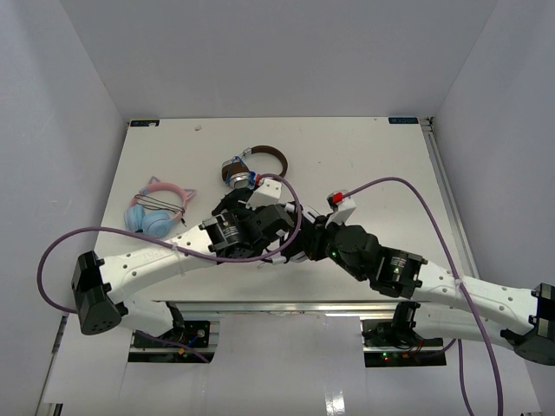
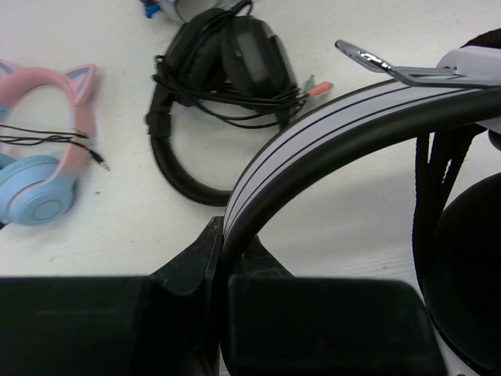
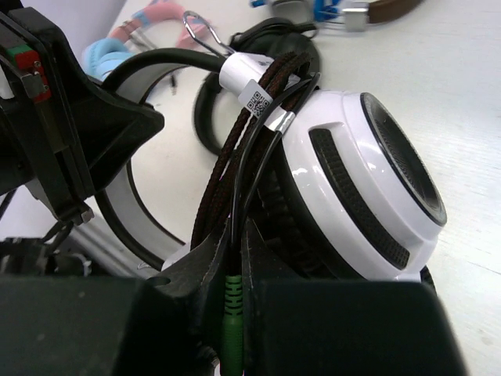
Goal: Wrap the headphones
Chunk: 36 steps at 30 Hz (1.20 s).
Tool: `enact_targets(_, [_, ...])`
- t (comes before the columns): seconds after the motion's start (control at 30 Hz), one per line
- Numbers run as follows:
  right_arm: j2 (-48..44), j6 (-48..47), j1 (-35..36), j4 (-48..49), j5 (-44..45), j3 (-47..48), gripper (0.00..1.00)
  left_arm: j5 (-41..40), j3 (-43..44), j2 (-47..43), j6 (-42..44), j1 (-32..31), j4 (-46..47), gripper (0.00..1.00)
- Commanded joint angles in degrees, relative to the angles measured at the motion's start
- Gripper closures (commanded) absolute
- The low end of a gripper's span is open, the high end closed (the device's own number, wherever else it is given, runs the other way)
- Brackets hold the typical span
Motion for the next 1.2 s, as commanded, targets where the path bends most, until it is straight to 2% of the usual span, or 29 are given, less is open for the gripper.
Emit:
enact_targets(0.0, [-2.9,2.9,0.5,1.1,9.9,-4.0,0.92,7.9,3.3,4.0,-0.8,1.5,13.4,1.00])
enact_targets(0.2, [-2.7,2.3,0.3,1.2,17.1,-7.6,0.92,17.3,5.0,11.0,-0.5,4.2,19.8,1.00])
enact_targets(0.5, [7.2,-1.5,-6.5,1.2,20.9,-5.9,0.92,26.1,6.5,21.0,-1.9,7.5,25.2,1.00])
enact_targets(0.7, [13.4,-3.1,-12.6,4.9,19.1,-5.7,0.92,28.1,10.1,28.5,-2.2,10.8,26.0,1.00])
enact_targets(0.93, [20.6,-5.3,-18.3,12.7,14.9,-5.4,0.92,35.2,12.1,32.4,-1.2,14.3,31.5,1.00])
enact_targets(1.17, [23.5,-6.5,-20.8,16.2,13.9,-6.0,0.92,36.2,14.2,36.8,1.4,14.8,33.9,1.00])
